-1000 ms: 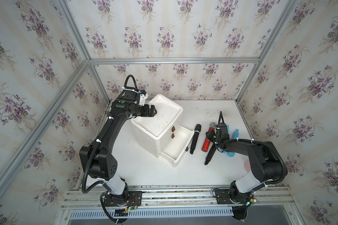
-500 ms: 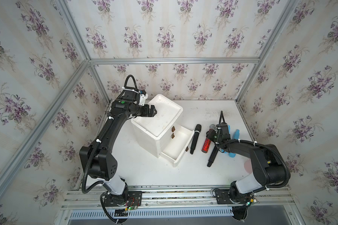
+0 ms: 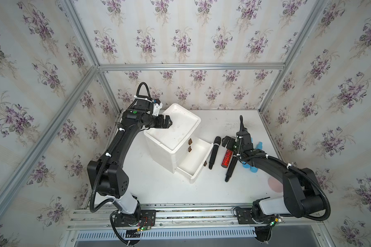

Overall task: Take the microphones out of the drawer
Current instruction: Close the drawer of the storage box.

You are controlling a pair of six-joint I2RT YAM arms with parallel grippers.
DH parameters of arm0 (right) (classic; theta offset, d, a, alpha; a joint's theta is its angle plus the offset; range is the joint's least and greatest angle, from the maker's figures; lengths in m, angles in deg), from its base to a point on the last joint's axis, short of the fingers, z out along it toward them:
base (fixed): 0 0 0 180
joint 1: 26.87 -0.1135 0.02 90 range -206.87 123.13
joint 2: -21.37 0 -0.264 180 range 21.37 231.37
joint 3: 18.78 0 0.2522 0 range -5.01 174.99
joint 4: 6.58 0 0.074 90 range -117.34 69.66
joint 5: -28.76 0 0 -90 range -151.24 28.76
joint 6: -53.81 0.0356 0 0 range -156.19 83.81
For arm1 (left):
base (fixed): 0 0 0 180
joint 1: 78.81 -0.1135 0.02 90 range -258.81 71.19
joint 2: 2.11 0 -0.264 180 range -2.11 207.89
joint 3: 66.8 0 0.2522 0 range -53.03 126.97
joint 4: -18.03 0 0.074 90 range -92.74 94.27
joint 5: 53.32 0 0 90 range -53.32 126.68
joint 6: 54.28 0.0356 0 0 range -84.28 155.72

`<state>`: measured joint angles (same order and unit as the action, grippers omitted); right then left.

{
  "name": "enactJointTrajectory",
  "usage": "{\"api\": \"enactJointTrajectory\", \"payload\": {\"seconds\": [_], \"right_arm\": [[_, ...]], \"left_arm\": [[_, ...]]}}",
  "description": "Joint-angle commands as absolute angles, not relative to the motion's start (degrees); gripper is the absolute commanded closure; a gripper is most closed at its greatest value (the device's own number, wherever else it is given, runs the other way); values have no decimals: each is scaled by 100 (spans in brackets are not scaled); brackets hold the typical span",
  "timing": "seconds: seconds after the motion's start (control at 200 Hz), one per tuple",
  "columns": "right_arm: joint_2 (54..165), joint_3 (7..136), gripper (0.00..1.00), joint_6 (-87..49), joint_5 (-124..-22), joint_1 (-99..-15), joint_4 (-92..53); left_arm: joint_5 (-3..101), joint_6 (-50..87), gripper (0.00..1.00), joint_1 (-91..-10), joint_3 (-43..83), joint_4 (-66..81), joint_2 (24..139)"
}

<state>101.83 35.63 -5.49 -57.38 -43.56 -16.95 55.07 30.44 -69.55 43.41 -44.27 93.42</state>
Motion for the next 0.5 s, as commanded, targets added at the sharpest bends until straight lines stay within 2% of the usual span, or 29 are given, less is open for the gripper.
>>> {"api": "enactJointTrajectory", "payload": {"seconds": [0.0, 0.265, 0.5], "right_arm": [[10055, 3537, 0, -724, -5524, -4588, -2074], [9577, 3444, 0, -692, -5345, -5275, -2621], [9642, 3381, 0, -564, -5227, -5727, -3007]], "left_arm": [[5565, 2992, 1, -6958, 4312, -4703, 9359], [5557, 2994, 1, -6959, 4312, -4701, 9352], [5538, 2999, 1, -6965, 4312, -4706, 9336]]}}
